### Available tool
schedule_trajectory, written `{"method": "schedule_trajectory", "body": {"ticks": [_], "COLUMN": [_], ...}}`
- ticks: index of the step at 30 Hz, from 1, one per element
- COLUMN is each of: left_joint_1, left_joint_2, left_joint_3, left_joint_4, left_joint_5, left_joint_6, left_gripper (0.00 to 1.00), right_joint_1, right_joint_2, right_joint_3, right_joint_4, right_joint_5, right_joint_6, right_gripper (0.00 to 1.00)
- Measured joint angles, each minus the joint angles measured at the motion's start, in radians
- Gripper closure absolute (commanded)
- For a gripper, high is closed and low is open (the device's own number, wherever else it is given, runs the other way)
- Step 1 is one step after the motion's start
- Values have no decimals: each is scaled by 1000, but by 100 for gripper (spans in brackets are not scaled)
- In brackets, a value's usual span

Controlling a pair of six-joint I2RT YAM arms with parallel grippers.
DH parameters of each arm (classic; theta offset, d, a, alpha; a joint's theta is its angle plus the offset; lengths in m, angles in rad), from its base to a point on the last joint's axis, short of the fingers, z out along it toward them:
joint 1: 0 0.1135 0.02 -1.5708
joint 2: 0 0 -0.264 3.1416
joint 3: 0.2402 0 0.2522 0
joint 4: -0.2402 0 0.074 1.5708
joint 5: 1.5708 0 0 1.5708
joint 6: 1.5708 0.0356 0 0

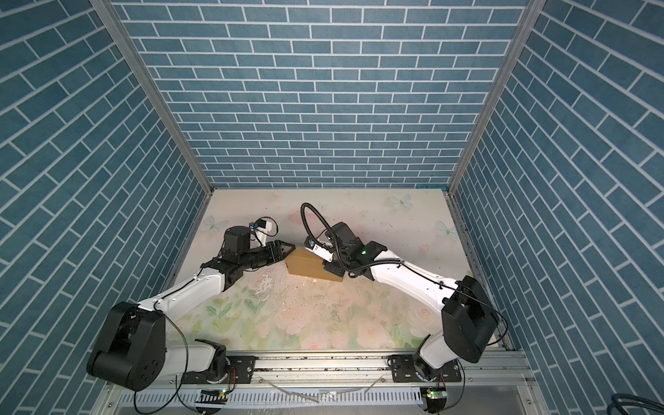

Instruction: Fold the paper box

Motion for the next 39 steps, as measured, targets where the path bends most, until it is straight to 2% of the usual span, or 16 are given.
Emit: {"method": "schedule_trajectory", "body": {"ticks": [9, 19, 27, 39], "left_joint_1": [2, 2, 2, -3], "left_joint_2": [-1, 37, 40, 25], "left_joint_3": [-53, -74, -90, -104], "left_joint_4": [94, 200, 241, 250], "left_joint_5": [2, -10, -22, -38], "left_joint_6": [0, 2, 2, 6], "left_gripper": [42, 44, 46, 46], "right_joint_1": [0, 0, 0, -2], "right_joint_2": [8, 11, 4, -128], "right_joint_3": [3, 3, 2, 2], "right_joint_4": [1, 5, 8, 67], "right_joint_5": [0, 0, 1, -15], "right_joint_6": [3, 23, 29, 88], "right_gripper": [64, 49, 44, 40]}}
